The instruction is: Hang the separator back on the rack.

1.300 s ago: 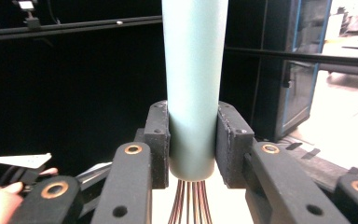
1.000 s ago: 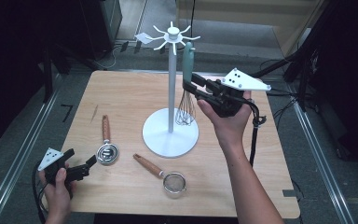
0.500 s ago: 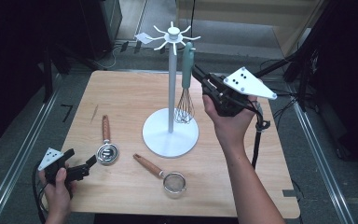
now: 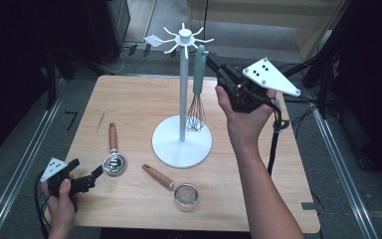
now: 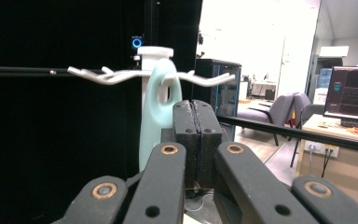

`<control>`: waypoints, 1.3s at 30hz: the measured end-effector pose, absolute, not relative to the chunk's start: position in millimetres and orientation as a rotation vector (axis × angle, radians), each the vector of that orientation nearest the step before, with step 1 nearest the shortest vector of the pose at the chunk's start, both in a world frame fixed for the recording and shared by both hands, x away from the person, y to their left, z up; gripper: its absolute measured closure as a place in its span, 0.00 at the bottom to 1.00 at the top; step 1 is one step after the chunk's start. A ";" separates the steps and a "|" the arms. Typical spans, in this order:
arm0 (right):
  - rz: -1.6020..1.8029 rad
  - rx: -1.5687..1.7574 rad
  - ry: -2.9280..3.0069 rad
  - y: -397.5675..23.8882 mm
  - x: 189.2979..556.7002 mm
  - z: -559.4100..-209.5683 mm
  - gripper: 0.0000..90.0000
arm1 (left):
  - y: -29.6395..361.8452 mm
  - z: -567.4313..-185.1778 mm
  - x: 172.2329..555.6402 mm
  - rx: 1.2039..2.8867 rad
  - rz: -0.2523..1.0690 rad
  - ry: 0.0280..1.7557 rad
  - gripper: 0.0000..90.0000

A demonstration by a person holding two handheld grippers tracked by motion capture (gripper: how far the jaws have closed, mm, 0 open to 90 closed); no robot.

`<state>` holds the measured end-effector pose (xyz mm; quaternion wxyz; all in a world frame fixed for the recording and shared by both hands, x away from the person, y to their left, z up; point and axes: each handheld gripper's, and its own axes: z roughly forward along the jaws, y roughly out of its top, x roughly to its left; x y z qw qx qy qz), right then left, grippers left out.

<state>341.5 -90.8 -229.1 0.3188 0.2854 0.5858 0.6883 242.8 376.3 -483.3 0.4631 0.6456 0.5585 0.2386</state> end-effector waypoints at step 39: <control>1.776 0.821 1.562 -91.0 367.6 -227.6 1.00 | 376.2 -483.4 243.0 1.590 0.584 1.370 0.00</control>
